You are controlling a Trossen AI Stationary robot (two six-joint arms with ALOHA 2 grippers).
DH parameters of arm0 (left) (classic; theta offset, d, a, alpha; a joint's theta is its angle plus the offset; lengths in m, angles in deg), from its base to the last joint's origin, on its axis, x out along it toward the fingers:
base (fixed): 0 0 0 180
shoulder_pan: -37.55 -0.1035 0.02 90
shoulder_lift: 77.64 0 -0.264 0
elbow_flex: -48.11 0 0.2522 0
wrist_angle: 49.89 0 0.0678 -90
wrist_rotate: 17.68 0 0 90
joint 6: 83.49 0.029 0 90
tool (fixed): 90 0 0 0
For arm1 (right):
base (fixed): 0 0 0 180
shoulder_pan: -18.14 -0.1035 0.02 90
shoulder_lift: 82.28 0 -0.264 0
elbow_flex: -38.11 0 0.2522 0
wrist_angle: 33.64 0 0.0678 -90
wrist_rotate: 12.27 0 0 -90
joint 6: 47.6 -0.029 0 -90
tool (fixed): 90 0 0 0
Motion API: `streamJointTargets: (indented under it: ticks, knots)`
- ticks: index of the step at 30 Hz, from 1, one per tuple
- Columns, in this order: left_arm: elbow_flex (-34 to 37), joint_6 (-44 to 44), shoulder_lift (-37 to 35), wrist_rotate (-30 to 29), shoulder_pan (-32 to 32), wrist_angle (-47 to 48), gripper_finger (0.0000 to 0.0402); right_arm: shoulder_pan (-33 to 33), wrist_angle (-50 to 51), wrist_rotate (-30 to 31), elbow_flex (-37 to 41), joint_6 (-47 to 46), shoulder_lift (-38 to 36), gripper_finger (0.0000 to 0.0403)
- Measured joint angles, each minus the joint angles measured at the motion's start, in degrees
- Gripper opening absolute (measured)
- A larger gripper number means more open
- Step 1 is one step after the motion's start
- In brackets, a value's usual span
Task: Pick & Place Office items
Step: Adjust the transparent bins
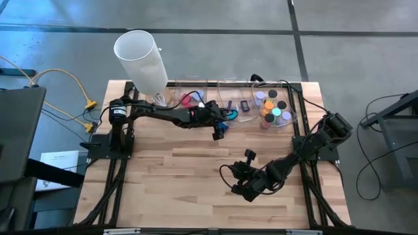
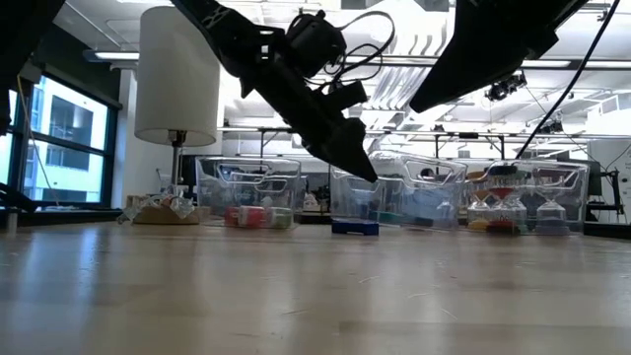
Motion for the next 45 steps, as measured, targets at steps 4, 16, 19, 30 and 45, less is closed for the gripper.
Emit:
streamJointTargets:
  ticks: [4, 16, 19, 30, 45]
  knots:
    - [-0.02, 0.70, -0.02, -0.03, 0.00, 0.85, 0.0344, -0.01, -0.02, -0.02, 0.00, 0.00, 0.00, 0.0003]
    - [-0.06, 9.66, -0.07, 2.05, -0.90, 11.64, 0.0344, -0.12, 0.16, -0.05, 0.00, -0.26, 0.00, 0.0003]
    - [-0.04, 9.09, -0.08, 5.77, -2.37, 11.58, 0.0344, -0.12, 0.16, -0.07, 0.00, -0.38, 0.00, 0.0003]
    - [-0.31, 9.34, 2.02, 12.79, -4.90, 8.90, 0.0344, -0.10, 0.36, -0.11, 0.00, -0.40, 0.00, 0.0002]
    - [-0.20, 10.83, 2.48, 13.07, -5.01, 10.08, 0.0344, -0.10, 0.99, -0.26, 0.00, -0.21, 0.00, 0.0002]
